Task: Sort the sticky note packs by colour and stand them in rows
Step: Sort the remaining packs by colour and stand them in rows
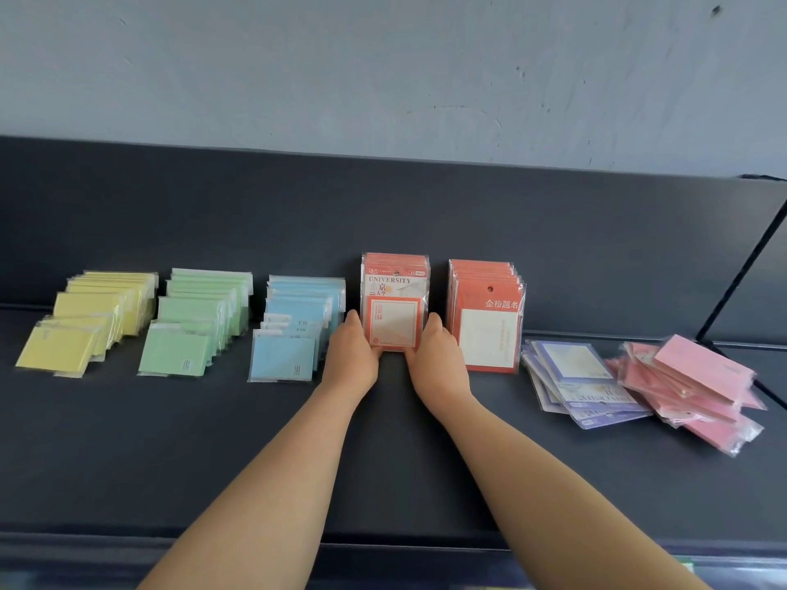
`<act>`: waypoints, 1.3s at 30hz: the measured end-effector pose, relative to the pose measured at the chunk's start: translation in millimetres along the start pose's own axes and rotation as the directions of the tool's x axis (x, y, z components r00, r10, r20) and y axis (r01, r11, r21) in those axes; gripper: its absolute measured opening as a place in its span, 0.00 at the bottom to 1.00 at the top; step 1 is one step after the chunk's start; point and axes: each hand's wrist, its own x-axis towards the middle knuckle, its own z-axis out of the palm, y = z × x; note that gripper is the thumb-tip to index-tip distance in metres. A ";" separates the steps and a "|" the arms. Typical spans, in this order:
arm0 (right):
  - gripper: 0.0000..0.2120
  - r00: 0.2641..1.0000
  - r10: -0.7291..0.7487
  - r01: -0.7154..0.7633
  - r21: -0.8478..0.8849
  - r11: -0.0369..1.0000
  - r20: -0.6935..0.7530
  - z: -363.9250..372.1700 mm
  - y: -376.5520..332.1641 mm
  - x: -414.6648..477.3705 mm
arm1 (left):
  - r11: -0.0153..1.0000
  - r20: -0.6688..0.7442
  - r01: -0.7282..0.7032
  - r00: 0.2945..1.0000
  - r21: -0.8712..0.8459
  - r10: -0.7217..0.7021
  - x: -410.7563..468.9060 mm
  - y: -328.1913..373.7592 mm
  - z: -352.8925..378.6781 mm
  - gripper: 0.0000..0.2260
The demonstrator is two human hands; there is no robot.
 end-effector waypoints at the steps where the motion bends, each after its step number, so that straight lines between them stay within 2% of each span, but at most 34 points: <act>1: 0.18 1.000 -0.003 0.003 0.001 1.000 0.000 -1.0 0.0 -0.9 | 1.000 0.004 0.006 1.000 0.001 -0.006 -1.7 0.7 -1.1 0.15; 7: 0.22 0.999 -0.032 0.032 0.054 0.998 0.003 -6.7 -0.6 -6.1 | 1.000 0.022 0.017 1.000 -0.005 -0.016 -8.3 6.3 -6.1 0.16; 14: 0.24 0.989 -0.143 0.145 0.070 0.987 -0.033 -26.8 -6.0 -22.8 | 0.997 -0.009 0.037 0.999 0.062 -0.036 -22.1 21.1 -18.1 0.22; 18: 0.23 0.973 -0.219 0.220 0.016 0.975 -0.070 -51.0 -2.3 -39.6 | 0.999 -0.094 -0.030 0.995 0.013 0.031 -29.5 29.0 -21.0 0.18; 21: 0.21 0.962 -0.244 0.240 -0.043 0.970 -0.124 -66.7 12.2 -48.4 | 0.994 -0.109 -0.110 0.988 -0.023 0.107 -42.2 41.7 -18.0 0.20; 25: 0.20 0.958 -0.232 0.206 -0.159 0.966 -0.169 -92.8 46.4 -56.0 | 0.980 -0.099 -0.183 0.980 -0.081 0.175 -69.6 74.7 -2.9 0.17; 27: 0.19 0.954 -0.233 0.193 -0.208 0.959 -0.188 -111.6 67.3 -57.9 | 0.971 -0.033 -0.188 0.982 -0.145 0.186 -83.9 93.1 11.7 0.16; 31: 0.24 0.963 -0.189 0.112 -0.352 0.929 -0.192 -153.6 119.0 -56.6 | 0.959 0.127 -0.165 0.972 -0.231 0.198 -106.7 132.6 47.2 0.18; 35: 0.24 0.952 -0.078 -0.003 -0.265 0.964 -0.295 -198.5 165.1 -59.5 | 0.957 0.228 -0.107 0.958 -0.271 0.172 -118.4 178.0 82.8 0.17; 36: 0.24 0.953 -0.035 -0.040 -0.240 0.970 -0.300 -210.1 176.3 -60.2 | 0.959 0.256 -0.091 0.953 -0.269 0.162 -120.2 189.7 92.0 0.15; 38: 0.27 0.960 0.042 -0.097 -0.188 0.977 -0.275 -228.2 199.9 -60.3 | 0.970 0.291 -0.056 0.948 -0.237 0.126 -123.0 209.7 112.4 0.05; 39: 0.29 0.963 0.095 -0.134 -0.140 0.981 -0.254 -235.5 210.6 -59.8 | 0.973 0.293 -0.037 0.950 -0.229 0.106 -124.9 218.8 121.7 0.10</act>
